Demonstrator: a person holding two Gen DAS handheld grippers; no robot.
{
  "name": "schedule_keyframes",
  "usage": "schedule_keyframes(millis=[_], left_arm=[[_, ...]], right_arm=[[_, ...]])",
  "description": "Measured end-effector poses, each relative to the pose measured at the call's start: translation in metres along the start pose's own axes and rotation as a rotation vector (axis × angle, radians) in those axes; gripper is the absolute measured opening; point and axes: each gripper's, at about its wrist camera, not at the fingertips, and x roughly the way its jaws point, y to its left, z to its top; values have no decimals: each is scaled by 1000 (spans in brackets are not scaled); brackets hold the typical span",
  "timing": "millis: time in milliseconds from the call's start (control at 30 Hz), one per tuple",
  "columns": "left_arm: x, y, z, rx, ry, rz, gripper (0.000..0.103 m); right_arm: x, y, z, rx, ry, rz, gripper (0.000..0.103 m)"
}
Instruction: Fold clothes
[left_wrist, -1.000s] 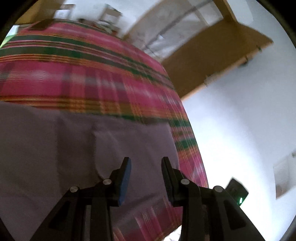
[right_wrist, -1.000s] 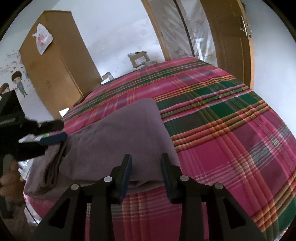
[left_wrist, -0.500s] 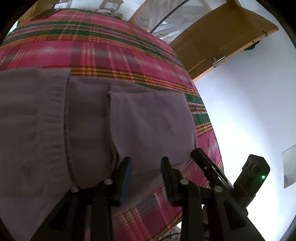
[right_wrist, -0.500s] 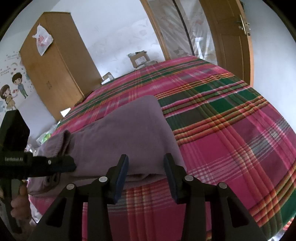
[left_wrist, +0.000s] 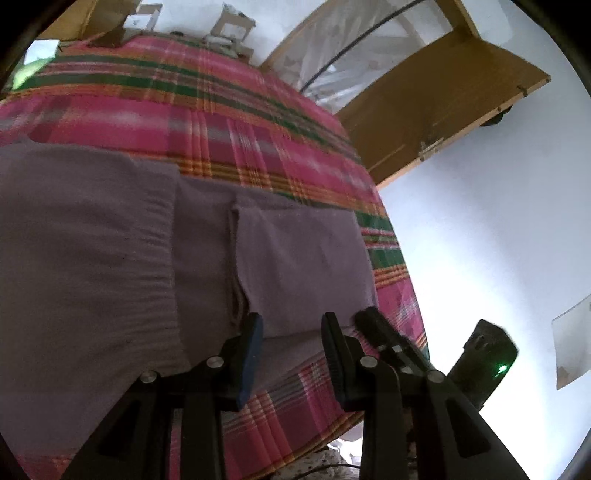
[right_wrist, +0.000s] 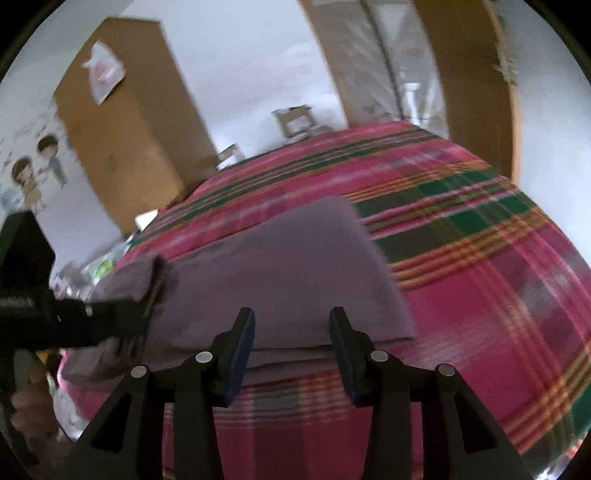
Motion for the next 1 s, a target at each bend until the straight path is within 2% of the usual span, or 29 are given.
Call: schedule_keyframes(millis=[100, 300, 400, 600, 833, 1000], left_arm=[[-15, 4, -2, -1, -28, 11, 33], [-38, 8, -5, 25, -125, 96, 33], [-42, 19, -5, -1, -126, 105, 33], [-52, 43, -9, -53, -131, 123, 33], [-64, 65, -10, -99, -156, 125, 33], [-75, 83, -13, -130, -174, 143, 33]], right_arm=[[9, 21, -1, -84, 18, -12, 46], [29, 51, 5, -200, 44, -39, 47], [43, 65, 6, -257, 74, -72, 47], [52, 86, -5, -347, 85, -72, 47], [54, 95, 11, -347, 52, -60, 47], [71, 103, 10, -351, 113, -36, 47]])
